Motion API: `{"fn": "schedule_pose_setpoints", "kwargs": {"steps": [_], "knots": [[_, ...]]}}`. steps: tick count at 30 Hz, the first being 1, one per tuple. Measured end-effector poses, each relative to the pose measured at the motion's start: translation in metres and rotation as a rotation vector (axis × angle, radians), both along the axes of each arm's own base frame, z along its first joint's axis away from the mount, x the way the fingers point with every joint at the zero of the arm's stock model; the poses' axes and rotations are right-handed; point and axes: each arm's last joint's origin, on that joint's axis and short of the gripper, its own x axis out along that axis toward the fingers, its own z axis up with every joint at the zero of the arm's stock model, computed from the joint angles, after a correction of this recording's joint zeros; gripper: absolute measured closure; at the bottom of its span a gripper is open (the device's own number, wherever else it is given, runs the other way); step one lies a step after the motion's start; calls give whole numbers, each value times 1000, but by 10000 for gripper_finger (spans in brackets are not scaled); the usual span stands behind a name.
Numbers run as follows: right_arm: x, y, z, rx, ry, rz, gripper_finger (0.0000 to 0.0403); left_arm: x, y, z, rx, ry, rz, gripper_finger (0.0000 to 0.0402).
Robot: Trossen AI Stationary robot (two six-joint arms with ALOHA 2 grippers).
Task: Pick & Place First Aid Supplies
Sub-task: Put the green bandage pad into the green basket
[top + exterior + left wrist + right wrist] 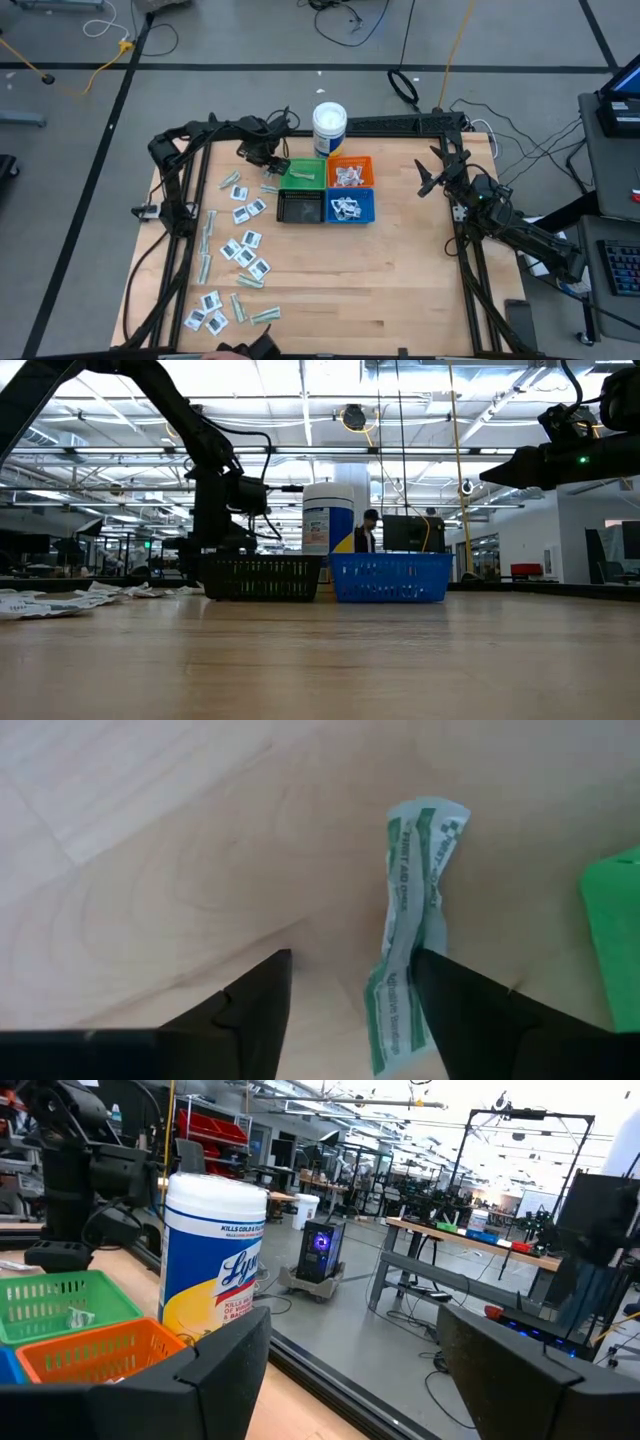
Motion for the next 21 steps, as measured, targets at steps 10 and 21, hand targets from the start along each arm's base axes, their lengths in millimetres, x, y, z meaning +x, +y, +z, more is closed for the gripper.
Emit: {"fn": "schedule_pose_setpoints", "kwargs": {"steps": [10, 21], "knots": [[0, 0, 0, 0, 0, 0, 124, -8, 5, -2, -35, -16, -17, 339], [0, 0, 0, 0, 0, 0, 124, -19, 5, 26, -5, -90, -60, 396]]}}
